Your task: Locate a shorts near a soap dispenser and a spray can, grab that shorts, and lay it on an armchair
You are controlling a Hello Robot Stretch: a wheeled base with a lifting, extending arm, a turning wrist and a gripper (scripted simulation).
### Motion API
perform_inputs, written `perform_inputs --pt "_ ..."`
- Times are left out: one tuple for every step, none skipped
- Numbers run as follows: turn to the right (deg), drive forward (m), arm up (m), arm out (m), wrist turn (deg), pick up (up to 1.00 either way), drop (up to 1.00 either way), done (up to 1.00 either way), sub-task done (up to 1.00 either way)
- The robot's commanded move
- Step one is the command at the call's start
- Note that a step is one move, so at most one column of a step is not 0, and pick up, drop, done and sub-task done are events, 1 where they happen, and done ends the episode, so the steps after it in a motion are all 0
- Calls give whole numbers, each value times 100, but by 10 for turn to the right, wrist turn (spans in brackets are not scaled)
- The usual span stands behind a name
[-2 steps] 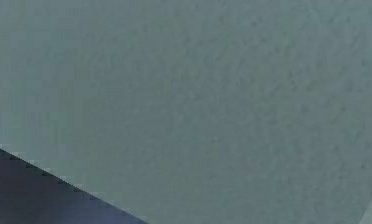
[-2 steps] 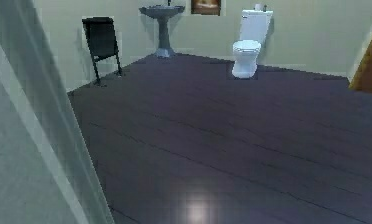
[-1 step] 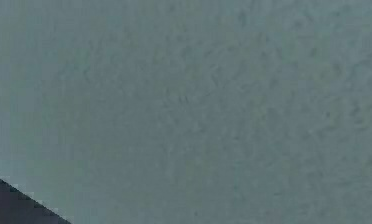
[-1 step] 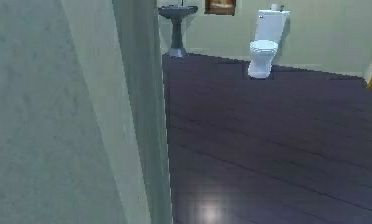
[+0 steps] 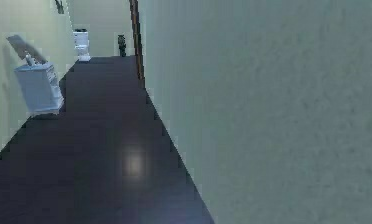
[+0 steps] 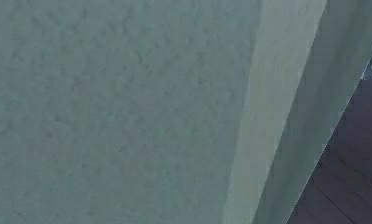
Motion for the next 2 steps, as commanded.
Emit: perform_inputs --pt "-330 0 0 0 0 0 0 0 0" --pt "0 100 0 0 0 0 0 0 0"
